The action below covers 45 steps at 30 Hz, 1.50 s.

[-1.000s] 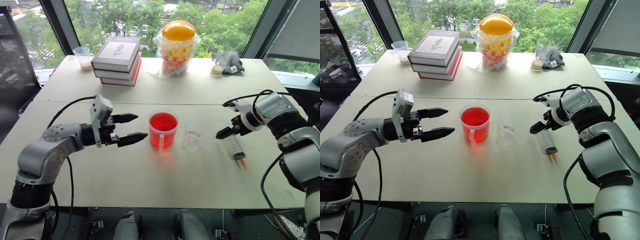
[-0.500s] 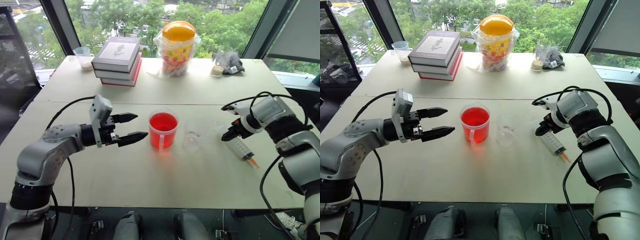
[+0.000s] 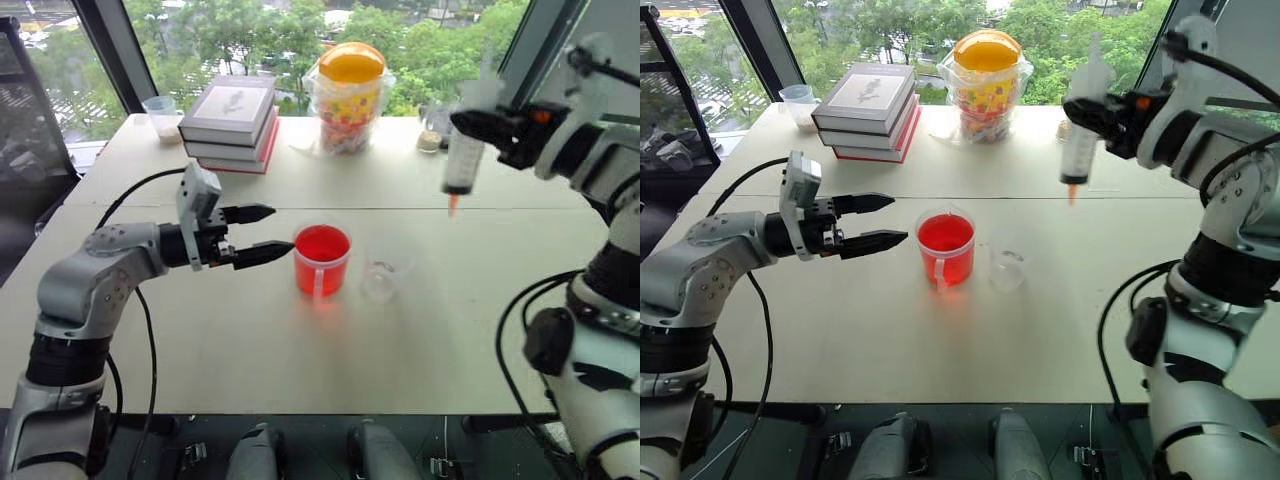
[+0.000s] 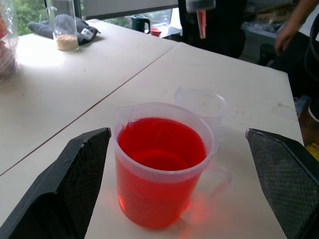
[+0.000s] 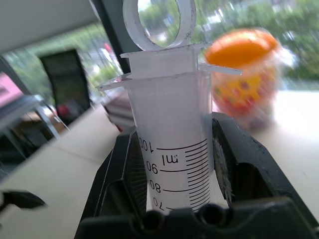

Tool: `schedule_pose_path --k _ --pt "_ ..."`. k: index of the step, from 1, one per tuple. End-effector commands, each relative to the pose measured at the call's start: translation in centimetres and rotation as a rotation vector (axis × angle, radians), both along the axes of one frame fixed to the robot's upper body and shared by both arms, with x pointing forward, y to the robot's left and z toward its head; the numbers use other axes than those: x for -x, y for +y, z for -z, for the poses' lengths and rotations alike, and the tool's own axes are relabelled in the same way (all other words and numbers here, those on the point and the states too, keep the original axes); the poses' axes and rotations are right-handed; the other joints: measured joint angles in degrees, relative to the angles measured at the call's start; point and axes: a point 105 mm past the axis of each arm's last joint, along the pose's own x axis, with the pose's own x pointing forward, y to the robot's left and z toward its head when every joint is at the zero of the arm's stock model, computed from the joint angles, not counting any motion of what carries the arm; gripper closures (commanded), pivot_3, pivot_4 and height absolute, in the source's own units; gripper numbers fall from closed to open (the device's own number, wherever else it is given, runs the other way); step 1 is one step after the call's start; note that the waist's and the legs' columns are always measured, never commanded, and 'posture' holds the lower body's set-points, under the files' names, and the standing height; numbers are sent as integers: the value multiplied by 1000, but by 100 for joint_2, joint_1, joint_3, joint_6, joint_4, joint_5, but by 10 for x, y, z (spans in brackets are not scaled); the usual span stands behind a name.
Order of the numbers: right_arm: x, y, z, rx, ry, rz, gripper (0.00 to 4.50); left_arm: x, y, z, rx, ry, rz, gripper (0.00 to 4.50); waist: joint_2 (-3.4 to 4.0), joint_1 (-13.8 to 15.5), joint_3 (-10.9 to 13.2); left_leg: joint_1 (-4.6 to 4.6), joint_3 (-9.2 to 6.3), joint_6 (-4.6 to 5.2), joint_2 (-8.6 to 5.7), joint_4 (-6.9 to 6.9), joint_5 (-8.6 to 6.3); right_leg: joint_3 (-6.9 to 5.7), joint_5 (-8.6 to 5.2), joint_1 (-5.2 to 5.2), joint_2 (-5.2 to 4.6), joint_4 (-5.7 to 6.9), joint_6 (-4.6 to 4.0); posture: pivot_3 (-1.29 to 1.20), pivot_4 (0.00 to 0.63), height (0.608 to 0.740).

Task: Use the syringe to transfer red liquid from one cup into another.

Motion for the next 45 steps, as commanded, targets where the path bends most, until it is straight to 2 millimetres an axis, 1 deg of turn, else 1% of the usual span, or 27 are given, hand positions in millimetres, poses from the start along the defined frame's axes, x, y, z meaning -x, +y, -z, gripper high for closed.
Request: schedule_pose_path --k 1,3,5,7,9,11,15,20,25,28,32,40,45 --pt "20 25 -19 -121 -177 -61 3057 -2 -3 -13 -18 -63 36 0 1 1 0 -1 0 -1 0 1 1 0 0 0 0 3 0 0 150 740" --pt "19 45 -4 -104 -198 -88 3057 -4 -3 -16 -22 -70 38 0 -3 38 -3 -3 1 -1 -1 1 1 -1 0 1 -2 1 0 0 150 740" --pt "18 59 12 -82 -208 -105 3057 -6 -2 -19 -24 -76 39 0 -4 44 -3 -4 -3 0 -3 1 0 -10 -1 12 -7 -15 -1 0 150 740" --pt "11 74 48 -15 -187 -113 3057 -7 0 -24 -25 -84 38 0 -6 33 -4 -13 0 1 -8 2 -1 -10 -1 11 -13 -23 -1 0 150 740" --pt "9 81 74 25 -174 -122 3057 -8 2 -27 -25 -87 37 0 -6 9 -4 -13 -1 3 -9 3 -2 -10 -1 12 -12 -28 -1 0 150 740" --pt "8 85 86 42 -175 -123 3057 -8 3 -28 -27 -91 38 0 -3 0 -3 -13 -2 3 -8 1 -2 -10 -1 11 -9 -26 0 0 150 740" --pt "9 94 102 61 -172 -134 3057 -11 2 -34 -26 -107 41 0 -2 -21 -2 -7 -3 2 -4 1 0 -10 -1 5 -6 -11 1 0 150 740" --pt "11 101 111 97 -183 -142 3057 -13 -4 -46 27 -120 71 0 -2 -4 -2 -1 -9 -2 -2 3 2 -10 -1 9 0 -2 -1 0 150 740" --pt "15 109 115 115 -190 -168 3057 -13 -26 -63 68 -146 170 0 -3 27 -2 -2 -9 -2 -4 7 2 -10 -1 12 -2 -2 -1 0 150 740" --pt "15 110 116 115 -188 -172 3057 -11 -33 -66 68 -146 215 0 -3 10 -2 -2 -9 -2 -4 6 2 -10 -2 12 -1 -4 -1 0 150 740" --pt "15 112 121 131 -177 -178 3057 -3 -47 -73 109 -122 308 0 -3 -8 -2 -1 -11 -2 -2 5 2 -10 -1 11 2 -2 0 0 150 740" --pt "13 114 122 136 -172 -182 3057 5 -48 -82 136 -101 368 0 -3 -2 -2 -2 -13 -2 -2 6 2 -10 -1 12 1 -2 0 0 150 740" --pt "13 116 123 140 -170 -184 3057 7 -54 -79 109 -87 400 0 -3 1 -2 -2 -13 -1 -2 6 2 -10 -2 12 1 -2 0 0 150 740"
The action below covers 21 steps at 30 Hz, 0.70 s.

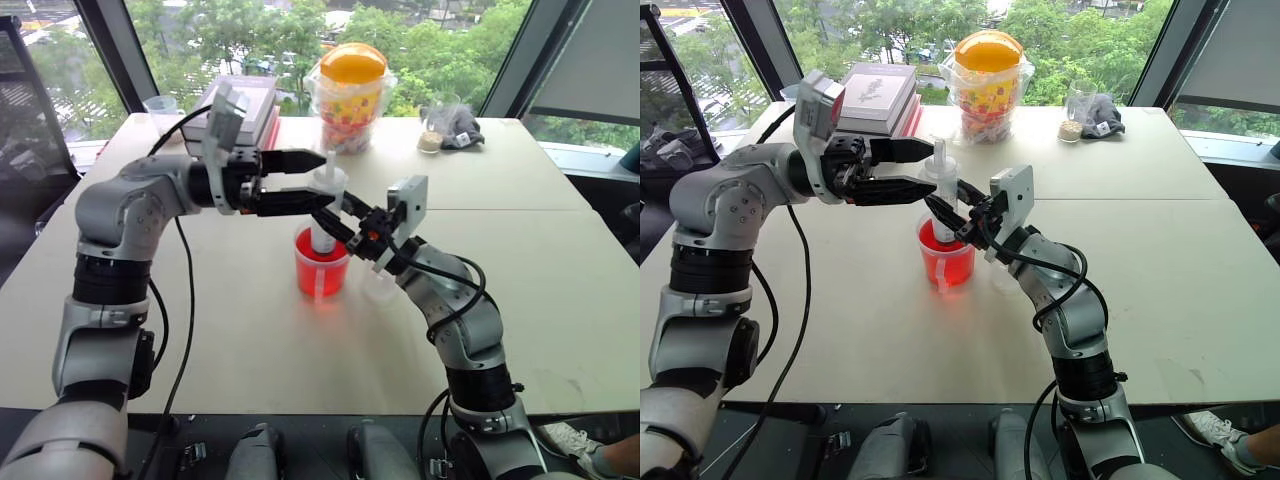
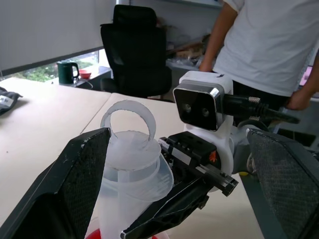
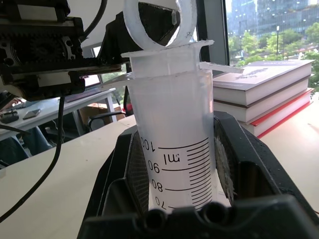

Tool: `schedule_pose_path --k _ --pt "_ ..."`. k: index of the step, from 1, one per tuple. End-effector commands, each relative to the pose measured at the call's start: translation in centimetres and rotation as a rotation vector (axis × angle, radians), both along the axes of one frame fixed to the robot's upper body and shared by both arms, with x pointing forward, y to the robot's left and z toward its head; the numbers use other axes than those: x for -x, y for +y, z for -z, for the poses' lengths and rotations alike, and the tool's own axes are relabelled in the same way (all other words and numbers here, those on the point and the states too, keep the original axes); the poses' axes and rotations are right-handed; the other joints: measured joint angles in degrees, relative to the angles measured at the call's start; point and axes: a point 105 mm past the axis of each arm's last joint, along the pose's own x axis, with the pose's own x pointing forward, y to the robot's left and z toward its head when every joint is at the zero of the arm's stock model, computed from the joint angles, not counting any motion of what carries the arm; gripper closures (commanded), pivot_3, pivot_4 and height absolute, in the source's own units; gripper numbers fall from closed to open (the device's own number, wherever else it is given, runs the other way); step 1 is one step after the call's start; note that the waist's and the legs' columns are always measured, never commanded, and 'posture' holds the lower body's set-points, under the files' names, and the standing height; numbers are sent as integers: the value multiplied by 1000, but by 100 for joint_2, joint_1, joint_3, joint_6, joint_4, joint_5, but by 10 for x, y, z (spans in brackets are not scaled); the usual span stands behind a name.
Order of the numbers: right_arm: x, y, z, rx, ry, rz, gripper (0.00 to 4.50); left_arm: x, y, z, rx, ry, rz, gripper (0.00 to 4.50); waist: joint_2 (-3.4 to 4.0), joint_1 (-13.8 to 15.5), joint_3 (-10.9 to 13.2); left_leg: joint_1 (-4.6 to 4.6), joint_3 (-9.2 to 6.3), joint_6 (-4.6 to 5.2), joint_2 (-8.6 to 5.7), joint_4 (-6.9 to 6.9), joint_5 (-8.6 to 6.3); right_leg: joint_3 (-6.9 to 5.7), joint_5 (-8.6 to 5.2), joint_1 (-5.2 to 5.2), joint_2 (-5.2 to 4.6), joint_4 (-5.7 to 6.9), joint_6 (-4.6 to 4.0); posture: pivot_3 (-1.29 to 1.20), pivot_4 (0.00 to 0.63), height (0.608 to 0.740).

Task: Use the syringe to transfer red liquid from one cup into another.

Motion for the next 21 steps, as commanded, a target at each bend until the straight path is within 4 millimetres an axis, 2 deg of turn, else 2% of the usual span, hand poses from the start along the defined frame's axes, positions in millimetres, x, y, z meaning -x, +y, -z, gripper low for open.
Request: schedule_pose_path --k 1,5,8,15,21 --pt "4 2 -11 -17 -47 -15 3057 5 -5 -10 -6 -41 32 0 0 1 0 0 0 0 0 0 0 0 0 0 0 0 0 0 150 740" --pt "4 2 -10 -8 -45 -16 3057 5 -13 -9 -7 -29 54 0 0 3 0 0 0 0 0 1 0 0 0 1 0 0 0 0 150 740" --pt "4 2 -9 -4 -42 -14 3057 4 -21 -6 -21 -28 60 857 0 4 0 0 0 0 -1 1 0 0 0 0 0 0 0 0 150 740" --pt "5 3 -6 3 -35 -11 3057 0 -26 -6 -18 -37 63 4437 0 -1 0 0 -2 0 0 0 0 0 0 0 1 0 0 0 150 740" --pt "6 3 1 18 -6 -21 3057 -6 -27 -23 39 -81 27 4437 0 16 0 -1 -1 0 -1 2 0 0 0 1 0 0 0 0 150 740"
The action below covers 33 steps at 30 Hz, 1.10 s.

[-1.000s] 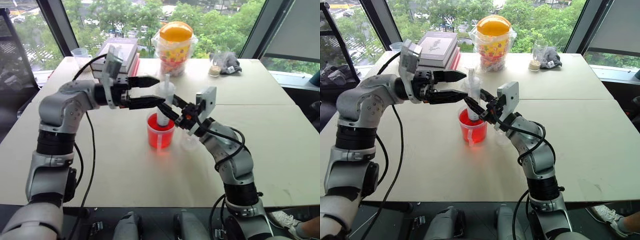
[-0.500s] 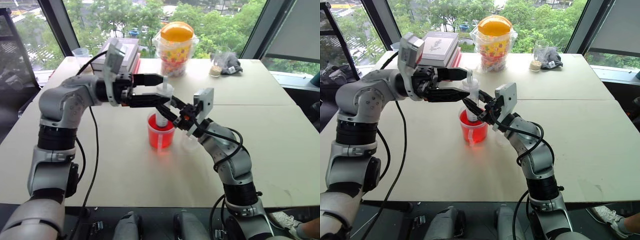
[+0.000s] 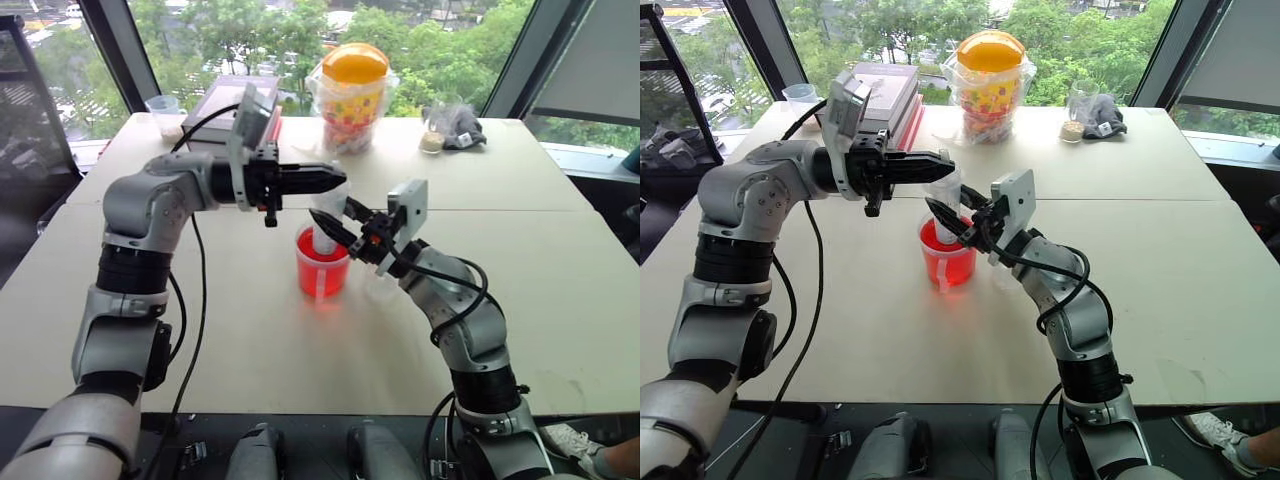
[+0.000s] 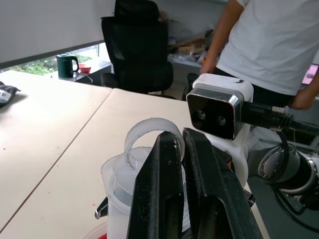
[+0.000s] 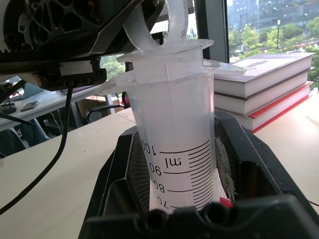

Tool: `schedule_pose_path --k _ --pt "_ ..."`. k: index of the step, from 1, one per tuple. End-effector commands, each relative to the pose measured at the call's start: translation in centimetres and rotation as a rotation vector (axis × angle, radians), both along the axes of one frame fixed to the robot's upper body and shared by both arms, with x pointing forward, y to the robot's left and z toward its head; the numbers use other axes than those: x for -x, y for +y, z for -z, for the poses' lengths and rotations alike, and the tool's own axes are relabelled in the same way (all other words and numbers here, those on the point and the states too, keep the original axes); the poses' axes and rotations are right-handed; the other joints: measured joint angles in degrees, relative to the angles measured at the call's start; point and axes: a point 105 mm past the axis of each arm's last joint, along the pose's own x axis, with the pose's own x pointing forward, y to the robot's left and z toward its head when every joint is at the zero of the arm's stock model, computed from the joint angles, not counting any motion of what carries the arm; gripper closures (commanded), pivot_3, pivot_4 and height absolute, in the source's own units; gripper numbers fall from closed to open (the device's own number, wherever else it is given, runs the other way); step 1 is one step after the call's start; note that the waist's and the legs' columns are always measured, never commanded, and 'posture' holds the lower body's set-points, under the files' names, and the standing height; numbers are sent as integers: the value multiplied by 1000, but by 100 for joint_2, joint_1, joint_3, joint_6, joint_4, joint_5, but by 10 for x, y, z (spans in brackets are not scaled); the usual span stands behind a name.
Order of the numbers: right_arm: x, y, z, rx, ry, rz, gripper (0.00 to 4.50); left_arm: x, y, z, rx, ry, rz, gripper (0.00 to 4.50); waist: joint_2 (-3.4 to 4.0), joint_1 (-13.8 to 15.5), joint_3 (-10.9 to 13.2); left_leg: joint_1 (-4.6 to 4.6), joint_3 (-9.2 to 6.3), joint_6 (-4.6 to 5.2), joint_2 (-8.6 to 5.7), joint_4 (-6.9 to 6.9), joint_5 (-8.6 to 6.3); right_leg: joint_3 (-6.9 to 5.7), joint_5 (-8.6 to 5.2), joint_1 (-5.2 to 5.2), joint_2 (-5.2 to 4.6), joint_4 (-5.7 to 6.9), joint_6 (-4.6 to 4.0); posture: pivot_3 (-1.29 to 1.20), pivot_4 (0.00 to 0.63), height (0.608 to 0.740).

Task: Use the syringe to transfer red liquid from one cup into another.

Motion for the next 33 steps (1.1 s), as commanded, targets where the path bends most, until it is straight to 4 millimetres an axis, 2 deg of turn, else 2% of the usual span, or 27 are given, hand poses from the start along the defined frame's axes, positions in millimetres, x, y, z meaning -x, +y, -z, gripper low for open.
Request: schedule_pose_path --k 1,4,11,20,33 --pt "7 7 -4 -3 -12 -39 3057 10 -7 -31 59 -112 45 4437 0 -2 0 0 0 0 0 0 0 0 0 0 0 0 0 0 150 740" --pt "8 8 1 17 12 -59 3057 9 -6 -46 102 -124 39 4437 0 -7 0 0 0 0 0 0 0 0 0 0 0 0 0 0 150 740" --pt "11 11 10 50 54 -100 3057 11 -5 -54 111 -152 36 4437 0 -15 0 1 -1 0 0 -1 0 0 0 -1 1 0 0 0 150 740" --pt "12 13 15 61 77 -123 3057 11 -3 -57 121 -165 24 4437 0 -12 0 0 -1 0 0 -1 0 0 0 0 1 0 0 0 150 740" --pt "12 12 10 68 64 -122 3057 12 -3 -57 135 -162 23 4437 0 -11 0 0 -1 0 0 -1 0 0 0 0 0 0 0 0 150 740"
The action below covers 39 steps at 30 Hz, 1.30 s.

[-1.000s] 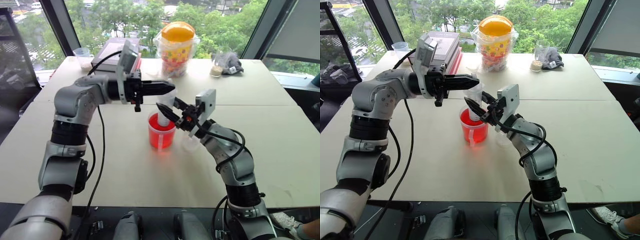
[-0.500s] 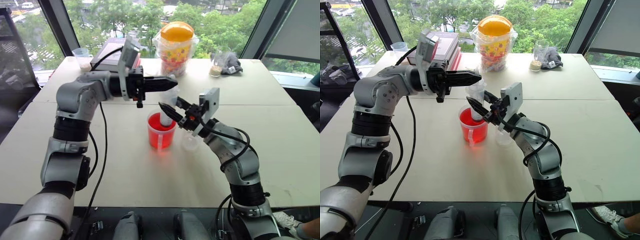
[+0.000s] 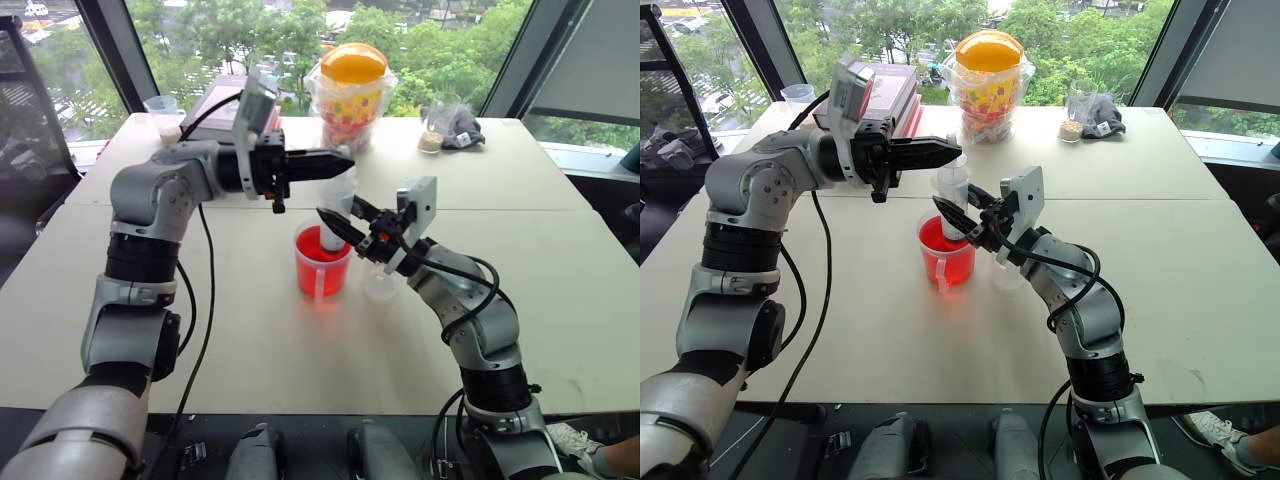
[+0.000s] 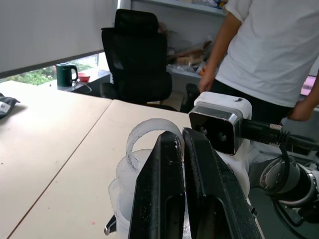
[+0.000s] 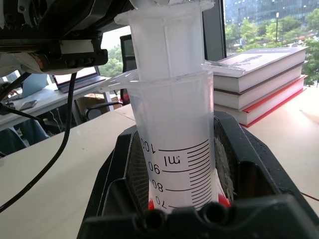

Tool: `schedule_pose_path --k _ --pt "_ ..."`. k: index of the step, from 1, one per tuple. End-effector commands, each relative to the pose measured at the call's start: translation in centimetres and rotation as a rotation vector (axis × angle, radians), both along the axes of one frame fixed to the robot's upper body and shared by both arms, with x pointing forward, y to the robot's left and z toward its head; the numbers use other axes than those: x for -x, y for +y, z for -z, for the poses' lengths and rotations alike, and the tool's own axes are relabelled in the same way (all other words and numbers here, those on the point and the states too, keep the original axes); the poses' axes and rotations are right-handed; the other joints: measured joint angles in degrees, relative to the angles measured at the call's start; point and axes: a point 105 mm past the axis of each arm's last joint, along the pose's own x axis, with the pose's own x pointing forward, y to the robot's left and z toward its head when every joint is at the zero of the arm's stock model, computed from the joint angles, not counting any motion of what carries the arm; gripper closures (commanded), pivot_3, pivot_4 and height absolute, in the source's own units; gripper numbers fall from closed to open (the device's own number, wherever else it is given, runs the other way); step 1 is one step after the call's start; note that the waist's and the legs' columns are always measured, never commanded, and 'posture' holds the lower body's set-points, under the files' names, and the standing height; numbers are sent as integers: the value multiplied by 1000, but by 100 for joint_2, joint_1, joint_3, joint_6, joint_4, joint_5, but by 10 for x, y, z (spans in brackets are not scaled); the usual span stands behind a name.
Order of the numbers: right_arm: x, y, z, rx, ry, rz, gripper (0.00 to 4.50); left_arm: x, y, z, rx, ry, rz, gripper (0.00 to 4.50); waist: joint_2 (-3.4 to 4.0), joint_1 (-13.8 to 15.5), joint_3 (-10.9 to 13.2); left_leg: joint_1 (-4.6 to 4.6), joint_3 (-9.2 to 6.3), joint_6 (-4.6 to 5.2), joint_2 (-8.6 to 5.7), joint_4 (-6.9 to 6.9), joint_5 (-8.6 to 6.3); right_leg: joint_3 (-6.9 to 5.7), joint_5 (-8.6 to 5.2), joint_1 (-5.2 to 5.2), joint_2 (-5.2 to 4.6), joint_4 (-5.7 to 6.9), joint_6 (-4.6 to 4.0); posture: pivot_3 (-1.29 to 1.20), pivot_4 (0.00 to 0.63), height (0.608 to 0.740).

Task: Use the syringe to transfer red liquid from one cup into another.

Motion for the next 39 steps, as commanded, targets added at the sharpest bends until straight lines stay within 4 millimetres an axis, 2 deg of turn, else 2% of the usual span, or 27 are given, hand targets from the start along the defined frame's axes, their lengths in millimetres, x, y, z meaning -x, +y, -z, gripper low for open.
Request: schedule_pose_path --k 1,7,8,10,17,22,27,31,36,39 --pt "11 19 8 45 23 -107 3057 16 1 -45 96 -166 24 4437 0 0 0 0 0 0 0 0 0 0 0 0 0 0 0 0 150 740" --pt "10 19 -1 30 3 -102 3057 17 2 -41 93 -149 33 4437 0 -4 0 0 0 0 0 0 0 0 0 0 0 0 0 0 150 740" --pt "10 18 -5 18 -2 -101 3057 17 3 -40 91 -144 36 4181 0 -5 0 0 0 0 0 0 0 0 0 0 0 0 0 0 150 740" --pt "10 16 -13 1 -18 -96 3057 18 3 -37 89 -128 38 3476 0 -1 0 0 0 0 0 0 0 0 0 0 0 0 0 0 150 740" --pt "11 5 -45 -40 -80 -79 3057 21 7 -19 43 -74 46 38 0 0 0 0 0 0 0 0 0 0 0 0 -1 -1 0 0 150 740" --pt "10 0 -52 -47 -85 -69 3057 17 18 -13 25 -64 -10 38 0 -14 0 0 0 0 0 -1 0 0 0 -1 0 0 0 0 150 740" --pt "9 -4 -54 -63 -77 -54 3057 13 45 -12 30 -35 -110 38 0 -15 0 0 0 0 2 -2 0 0 0 -2 0 1 0 0 150 740" --pt "8 -5 -55 -69 -77 -47 3057 13 65 -4 1 -14 -189 38 0 -12 0 0 1 0 2 -2 0 0 0 -2 -1 0 0 0 150 740" --pt "9 -8 -62 -52 -107 -29 3057 12 63 0 5 -19 -202 38 -1 30 0 -1 1 0 1 1 0 0 0 0 -4 -1 0 0 150 740" --pt "13 -24 -88 -63 -166 11 3057 14 54 0 11 -33 -170 38 -1 26 1 -2 3 1 -2 2 0 0 -1 2 -8 -3 -1 0 150 740"
